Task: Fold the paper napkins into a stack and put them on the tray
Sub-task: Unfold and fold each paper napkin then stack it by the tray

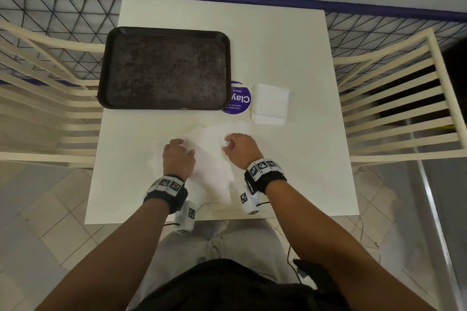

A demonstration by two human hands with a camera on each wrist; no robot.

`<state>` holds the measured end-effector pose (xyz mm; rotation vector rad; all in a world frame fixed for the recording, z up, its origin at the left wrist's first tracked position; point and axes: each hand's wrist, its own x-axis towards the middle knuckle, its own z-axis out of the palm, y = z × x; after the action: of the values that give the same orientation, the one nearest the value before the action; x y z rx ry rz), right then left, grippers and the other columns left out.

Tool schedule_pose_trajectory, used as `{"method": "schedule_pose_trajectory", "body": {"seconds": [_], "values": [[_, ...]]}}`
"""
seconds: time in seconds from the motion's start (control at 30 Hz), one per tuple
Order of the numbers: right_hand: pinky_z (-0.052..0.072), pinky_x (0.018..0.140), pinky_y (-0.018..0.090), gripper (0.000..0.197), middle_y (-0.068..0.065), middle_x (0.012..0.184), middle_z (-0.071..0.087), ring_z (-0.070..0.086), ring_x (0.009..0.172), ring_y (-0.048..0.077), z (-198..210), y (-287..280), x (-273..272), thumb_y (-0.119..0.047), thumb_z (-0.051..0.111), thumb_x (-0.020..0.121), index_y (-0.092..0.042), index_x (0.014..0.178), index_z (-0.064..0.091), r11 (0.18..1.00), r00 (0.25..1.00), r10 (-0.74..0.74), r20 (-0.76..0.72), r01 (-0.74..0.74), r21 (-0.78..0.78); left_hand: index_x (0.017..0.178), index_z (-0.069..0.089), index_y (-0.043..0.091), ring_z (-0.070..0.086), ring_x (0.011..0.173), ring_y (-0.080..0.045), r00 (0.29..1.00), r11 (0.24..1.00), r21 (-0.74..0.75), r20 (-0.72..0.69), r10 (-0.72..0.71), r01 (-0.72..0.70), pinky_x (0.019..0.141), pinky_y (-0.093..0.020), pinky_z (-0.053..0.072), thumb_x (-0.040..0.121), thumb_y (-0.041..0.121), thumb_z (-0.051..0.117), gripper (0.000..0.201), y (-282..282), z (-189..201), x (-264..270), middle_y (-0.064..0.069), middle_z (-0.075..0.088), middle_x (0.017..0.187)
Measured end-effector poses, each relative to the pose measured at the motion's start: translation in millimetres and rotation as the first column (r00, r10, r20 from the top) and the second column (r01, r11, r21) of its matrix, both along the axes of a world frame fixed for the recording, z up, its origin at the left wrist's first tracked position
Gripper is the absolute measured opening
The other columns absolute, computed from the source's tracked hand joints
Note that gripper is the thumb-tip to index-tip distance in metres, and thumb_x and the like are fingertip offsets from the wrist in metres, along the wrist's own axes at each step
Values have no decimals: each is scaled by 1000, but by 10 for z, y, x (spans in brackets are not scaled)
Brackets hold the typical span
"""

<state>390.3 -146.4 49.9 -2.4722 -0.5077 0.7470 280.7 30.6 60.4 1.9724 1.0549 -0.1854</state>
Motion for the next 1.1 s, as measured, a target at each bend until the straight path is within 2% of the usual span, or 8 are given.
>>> {"method": "schedule_pose_trajectory", "body": {"seconds": [0.07,0.17,0.47,0.7,0.77,0.9,0.97,1.1], "values": [[47,101,44,39,0,105,71,64,107,23,-58,57,-66,-38,68,90,-19,124,66,998,998,-56,-9,56,-21,133,57,8,64,109,-26,998,997,-58,-2,59,-59,96,-29,45,98,16,68,37,13,19,-6,-6,70,104],[42,102,43,38,-5,107,71,62,109,20,-45,144,-113,-48,69,88,-26,119,67,991,993,-114,-2,113,-70,127,63,8,66,108,-25,998,995,-70,-3,66,-66,96,-28,46,98,18,69,32,34,33,-13,-7,74,107],[47,98,44,8,-10,100,71,63,104,21,-2,272,-179,-38,72,88,-34,87,65,966,962,-257,-96,257,-14,106,69,16,61,96,-18,996,999,-52,86,13,-9,92,-28,46,99,24,69,10,74,59,-75,3,70,100],[58,86,34,40,4,95,75,73,92,25,244,193,-141,-28,83,83,-15,116,64,809,791,-337,-510,520,272,110,65,17,62,92,-21,952,990,-108,281,121,-93,82,-29,46,102,23,64,10,108,160,-42,-1,69,97],[57,91,36,40,9,92,77,73,93,27,250,183,-129,-29,82,83,-12,115,66,868,832,-271,-485,428,249,109,64,18,62,88,-21,929,982,-137,330,169,-129,80,-34,51,102,24,63,9,116,184,-10,-1,68,95],[54,95,37,15,13,80,76,74,85,29,248,167,-142,-22,76,88,-11,81,68,905,906,-219,-361,327,272,116,63,22,69,98,-20,923,950,-292,326,203,-106,86,-38,58,98,38,69,24,147,199,25,0,72,107],[56,92,38,13,14,80,75,74,83,29,259,161,-134,-21,76,88,-11,83,68,884,906,-258,-337,362,296,122,66,15,72,101,-24,952,929,-368,273,140,-32,87,-39,59,94,38,75,37,165,183,17,-4,75,112],[57,90,48,10,-1,67,72,74,77,27,205,141,-95,-25,76,86,-18,88,68,860,896,-317,-312,410,304,106,76,16,75,98,-34,961,930,-365,271,59,46,91,-51,61,93,22,74,14,212,108,-48,-3,80,101]]}}
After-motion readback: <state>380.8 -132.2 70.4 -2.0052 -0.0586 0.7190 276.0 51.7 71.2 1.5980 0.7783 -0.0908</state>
